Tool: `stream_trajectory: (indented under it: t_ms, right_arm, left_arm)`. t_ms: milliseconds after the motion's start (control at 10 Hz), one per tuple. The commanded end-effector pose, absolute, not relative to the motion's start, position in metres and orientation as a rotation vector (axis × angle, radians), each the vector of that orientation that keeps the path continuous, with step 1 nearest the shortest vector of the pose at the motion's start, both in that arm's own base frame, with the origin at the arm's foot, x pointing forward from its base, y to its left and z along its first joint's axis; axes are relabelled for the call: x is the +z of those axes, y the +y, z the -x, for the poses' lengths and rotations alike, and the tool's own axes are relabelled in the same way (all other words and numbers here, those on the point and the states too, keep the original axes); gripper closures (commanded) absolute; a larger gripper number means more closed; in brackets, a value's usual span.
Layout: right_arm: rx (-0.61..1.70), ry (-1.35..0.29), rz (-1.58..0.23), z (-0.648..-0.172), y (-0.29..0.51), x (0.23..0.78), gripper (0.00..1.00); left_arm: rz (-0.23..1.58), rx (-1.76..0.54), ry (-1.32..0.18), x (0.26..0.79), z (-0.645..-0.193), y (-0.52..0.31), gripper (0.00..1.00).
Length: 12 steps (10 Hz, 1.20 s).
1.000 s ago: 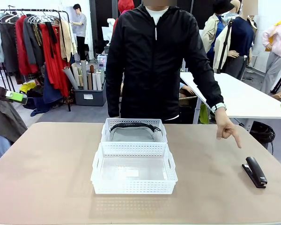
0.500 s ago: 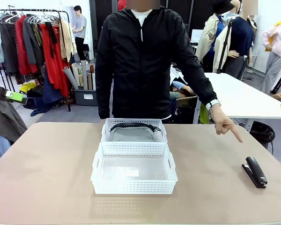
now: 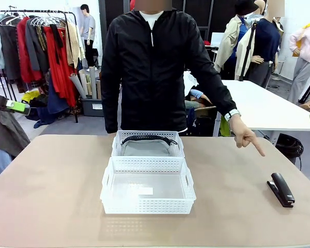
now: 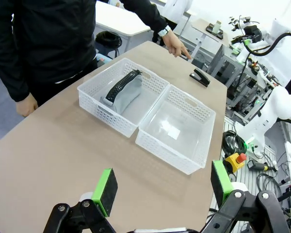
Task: Distribute items into two baskets.
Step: Pick up the Stapler that the person points to.
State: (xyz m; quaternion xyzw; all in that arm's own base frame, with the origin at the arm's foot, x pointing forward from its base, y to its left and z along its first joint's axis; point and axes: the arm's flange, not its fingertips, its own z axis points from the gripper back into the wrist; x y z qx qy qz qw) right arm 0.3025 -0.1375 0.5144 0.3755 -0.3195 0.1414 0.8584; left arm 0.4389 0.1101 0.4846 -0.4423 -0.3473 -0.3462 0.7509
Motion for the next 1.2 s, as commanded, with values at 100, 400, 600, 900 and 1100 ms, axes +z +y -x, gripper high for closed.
stream_trajectory:
  t_ms: [100,400,600,900,1100]
  right_arm:
    - [0.221,-0.592,-0.751,-0.329,-0.132,0.510,0.00]
    - [0.142,-0.513,-0.699,-0.353,-0.126,0.499,0.00]
    - [0.068,-0.431,-0.602,-0.362,-0.118,0.487,0.00]
    - [-0.037,-0.341,-0.441,-0.382,-0.107,0.463,0.00]
    - [-0.076,-0.300,-0.388,-0.391,-0.102,0.453,0.00]
  left_arm:
    - [0.966,-0.754,-0.759,0.485,-0.439,0.110,0.00]
    - [0.966,-0.754,-0.759,0.485,-0.439,0.110,0.00]
    - [0.966,-0.754,-0.759,0.485,-0.439,0.110,0.00]
    - [0.966,-0.754,-0.759,0.485,-0.439,0.110,0.00]
    - [0.966,-0.754,-0.759,0.485,-0.439,0.110,0.00]
